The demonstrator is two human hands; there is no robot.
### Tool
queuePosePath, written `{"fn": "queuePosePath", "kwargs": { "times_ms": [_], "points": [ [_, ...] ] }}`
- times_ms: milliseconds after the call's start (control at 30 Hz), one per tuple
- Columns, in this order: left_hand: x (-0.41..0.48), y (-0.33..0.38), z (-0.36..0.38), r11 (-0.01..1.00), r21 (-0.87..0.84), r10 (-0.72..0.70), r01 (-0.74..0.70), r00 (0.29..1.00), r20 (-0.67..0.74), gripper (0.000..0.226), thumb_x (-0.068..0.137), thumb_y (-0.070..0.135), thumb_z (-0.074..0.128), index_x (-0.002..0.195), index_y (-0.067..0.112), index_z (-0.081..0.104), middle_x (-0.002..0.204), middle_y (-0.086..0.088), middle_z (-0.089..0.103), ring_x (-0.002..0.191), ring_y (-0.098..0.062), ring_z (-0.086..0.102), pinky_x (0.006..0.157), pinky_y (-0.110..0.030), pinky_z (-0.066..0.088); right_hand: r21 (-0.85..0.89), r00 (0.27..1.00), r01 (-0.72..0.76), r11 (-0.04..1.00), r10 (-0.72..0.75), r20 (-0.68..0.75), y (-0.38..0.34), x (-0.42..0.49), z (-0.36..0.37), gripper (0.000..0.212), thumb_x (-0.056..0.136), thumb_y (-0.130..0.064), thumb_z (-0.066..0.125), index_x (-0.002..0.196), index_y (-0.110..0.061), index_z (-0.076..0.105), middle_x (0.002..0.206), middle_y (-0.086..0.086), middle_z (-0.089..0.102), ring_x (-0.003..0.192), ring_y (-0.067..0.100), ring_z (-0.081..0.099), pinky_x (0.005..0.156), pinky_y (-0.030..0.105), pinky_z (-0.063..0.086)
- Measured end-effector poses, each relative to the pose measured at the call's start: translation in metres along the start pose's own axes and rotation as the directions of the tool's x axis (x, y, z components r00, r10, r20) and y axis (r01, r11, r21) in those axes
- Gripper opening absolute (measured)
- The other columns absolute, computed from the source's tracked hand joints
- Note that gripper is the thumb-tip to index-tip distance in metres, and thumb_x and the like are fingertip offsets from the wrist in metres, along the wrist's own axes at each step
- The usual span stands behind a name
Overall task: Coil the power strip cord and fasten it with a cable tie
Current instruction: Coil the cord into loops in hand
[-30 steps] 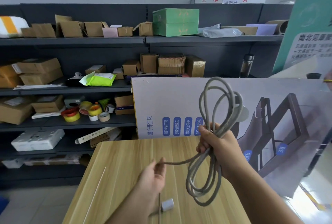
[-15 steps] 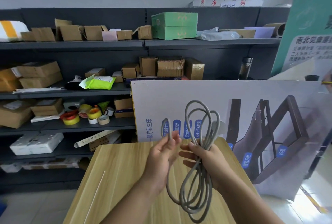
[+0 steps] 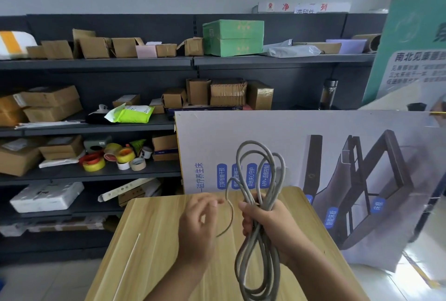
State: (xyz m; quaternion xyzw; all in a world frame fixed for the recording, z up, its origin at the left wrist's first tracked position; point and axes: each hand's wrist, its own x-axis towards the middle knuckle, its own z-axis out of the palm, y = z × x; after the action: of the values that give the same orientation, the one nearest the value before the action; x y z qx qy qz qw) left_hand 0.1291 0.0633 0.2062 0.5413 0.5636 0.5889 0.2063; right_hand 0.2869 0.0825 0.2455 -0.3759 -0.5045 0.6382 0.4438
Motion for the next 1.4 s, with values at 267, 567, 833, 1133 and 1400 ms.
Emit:
{"fn": "queuePosePath", "kwargs": {
  "times_ms": [267,567,833,1133,1400],
  "points": [
    [0.020,-0.067,0.027,0.884,0.272,-0.458,0.381,0.823,0.336,0.066,0.097,0.026,0.051,0.153,0.035,0.017,0.159,0.006,0.028,0.143,-0.018,0.032,0.104,-0.032,0.039,0.211,0.973,0.019,0.977,-0.067,0.220,-0.040,-0.005,-0.005,0.021,0.081,-0.006,0.064,0.068,-0.014,0.050,0.054,0.004,0.042,0.045,0.018,0.043,0.053,0.033,0.043],
    [0.017,-0.057,0.014,0.938,0.028,-0.345,0.345,0.922,0.176,0.007,0.089,0.014,0.067,0.087,0.016,0.073,0.072,-0.007,0.075,0.061,-0.015,0.068,0.067,-0.031,0.060,-0.319,0.962,0.177,0.931,-0.232,-0.143,-0.035,-0.001,-0.046,0.026,0.082,-0.022,0.072,0.070,-0.003,0.059,0.053,0.008,0.054,0.052,0.025,0.052,0.056,0.036,0.047],
    [0.024,0.019,0.032,0.728,-0.498,-0.446,0.471,0.877,0.178,0.010,0.083,0.014,0.072,0.090,0.006,0.071,0.069,-0.010,0.070,0.063,-0.022,0.068,0.058,-0.032,0.058,-0.271,0.987,0.000,0.963,-0.042,-0.152,0.012,0.010,-0.022,0.012,0.081,-0.003,0.073,0.081,0.004,0.063,0.055,0.008,0.054,0.046,0.014,0.050,0.046,0.022,0.043],
    [0.023,0.025,0.033,0.971,-0.185,-0.125,0.154,0.979,0.159,0.023,0.081,0.048,0.069,0.089,0.028,0.077,0.083,-0.003,0.071,0.073,-0.014,0.068,0.065,-0.028,0.054,-0.371,0.996,0.045,0.927,-0.070,-0.054,0.017,0.013,-0.005,0.018,0.074,-0.002,0.073,0.087,0.009,0.068,0.082,0.030,0.068,0.071,0.027,0.066,0.074,0.045,0.056],
    [-0.022,-0.046,0.032,0.587,0.003,-0.794,0.809,0.575,0.198,0.045,0.095,0.047,0.045,0.083,0.005,0.058,0.060,-0.004,0.055,0.050,-0.019,0.048,0.052,-0.027,0.038,-0.167,0.964,0.211,0.963,-0.233,-0.128,-0.012,0.012,-0.020,0.025,0.087,-0.014,0.069,0.064,-0.005,0.064,0.060,0.009,0.061,0.063,0.025,0.060,0.075,0.050,0.054]
  ]
}}
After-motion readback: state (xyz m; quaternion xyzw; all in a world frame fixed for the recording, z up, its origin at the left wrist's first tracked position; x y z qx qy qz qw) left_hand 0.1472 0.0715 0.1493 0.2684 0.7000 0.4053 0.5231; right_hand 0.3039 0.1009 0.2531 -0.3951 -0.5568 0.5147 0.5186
